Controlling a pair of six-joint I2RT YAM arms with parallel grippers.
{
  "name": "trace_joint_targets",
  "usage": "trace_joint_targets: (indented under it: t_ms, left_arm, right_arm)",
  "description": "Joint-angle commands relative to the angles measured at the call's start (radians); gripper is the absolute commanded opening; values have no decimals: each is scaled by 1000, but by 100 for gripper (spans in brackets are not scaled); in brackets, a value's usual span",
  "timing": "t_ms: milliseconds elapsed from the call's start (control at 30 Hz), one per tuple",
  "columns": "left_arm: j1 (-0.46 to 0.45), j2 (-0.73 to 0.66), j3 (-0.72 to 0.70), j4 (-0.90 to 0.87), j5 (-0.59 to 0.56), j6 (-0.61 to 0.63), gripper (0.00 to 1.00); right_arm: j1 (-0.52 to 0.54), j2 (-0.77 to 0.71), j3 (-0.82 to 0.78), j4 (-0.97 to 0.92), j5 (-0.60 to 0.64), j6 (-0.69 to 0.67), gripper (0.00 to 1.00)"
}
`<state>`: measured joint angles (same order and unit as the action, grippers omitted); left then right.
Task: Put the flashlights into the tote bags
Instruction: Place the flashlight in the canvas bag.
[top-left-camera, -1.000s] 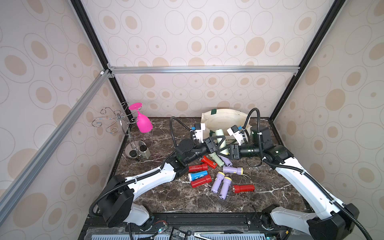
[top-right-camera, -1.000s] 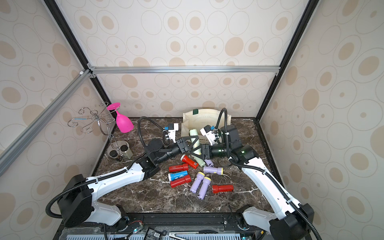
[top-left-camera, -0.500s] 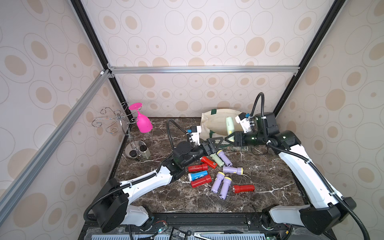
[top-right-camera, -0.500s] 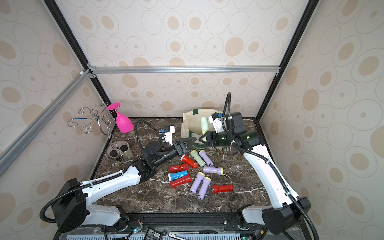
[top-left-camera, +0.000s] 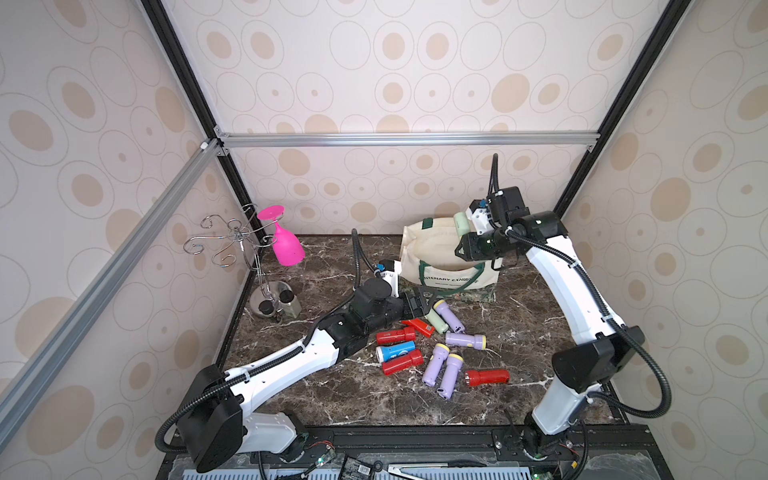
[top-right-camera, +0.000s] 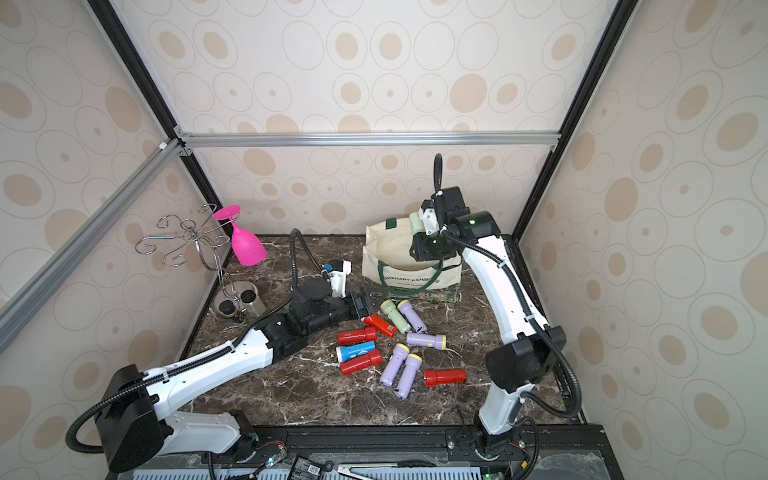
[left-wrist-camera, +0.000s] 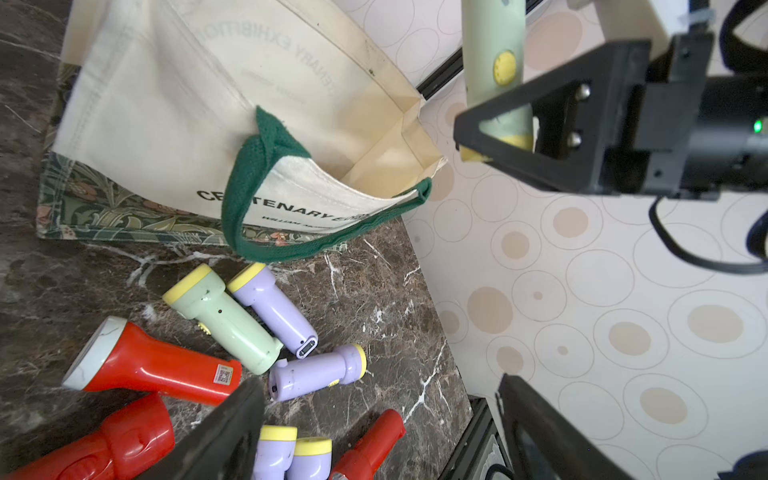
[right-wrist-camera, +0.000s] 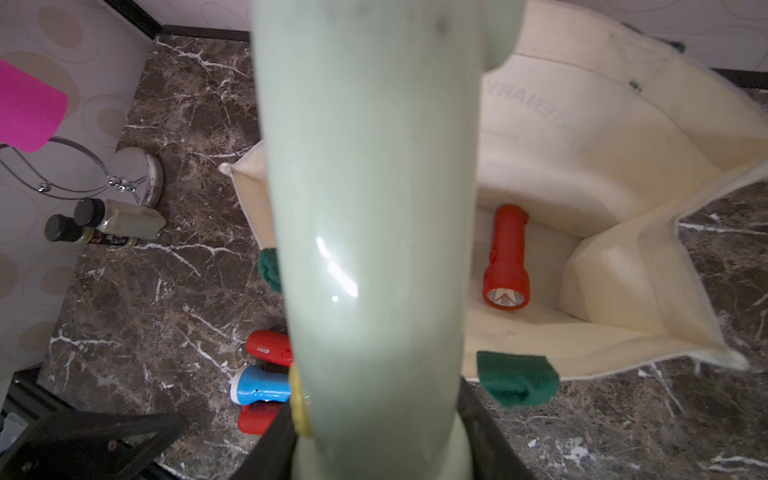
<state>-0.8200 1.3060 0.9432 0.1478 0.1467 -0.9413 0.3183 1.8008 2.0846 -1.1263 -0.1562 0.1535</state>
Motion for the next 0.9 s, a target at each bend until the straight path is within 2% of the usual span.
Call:
trace_joint_targets:
  t_ms: [0, 267, 533, 767, 867]
  left_arm:
    - [1, -35, -11, -3, -17, 4, 88]
    - [-1, -52, -9, -78, -49, 38, 88]
    - [0, -35, 24, -248, -102, 115, 88]
    - [0, -39, -13, -337, -151, 153, 88]
    - [-1, -34, -17, -361, -162, 174, 88]
  right_arm:
    - [-7, 87, 113, -75, 53, -48, 0]
    - [-9, 298, 326, -103, 66, -23, 0]
    - [-9, 395, 325, -84, 49, 0, 0]
    - [-10, 458, 328, -101, 23, -7, 0]
    - [-9, 469, 321, -111, 24, -11, 5]
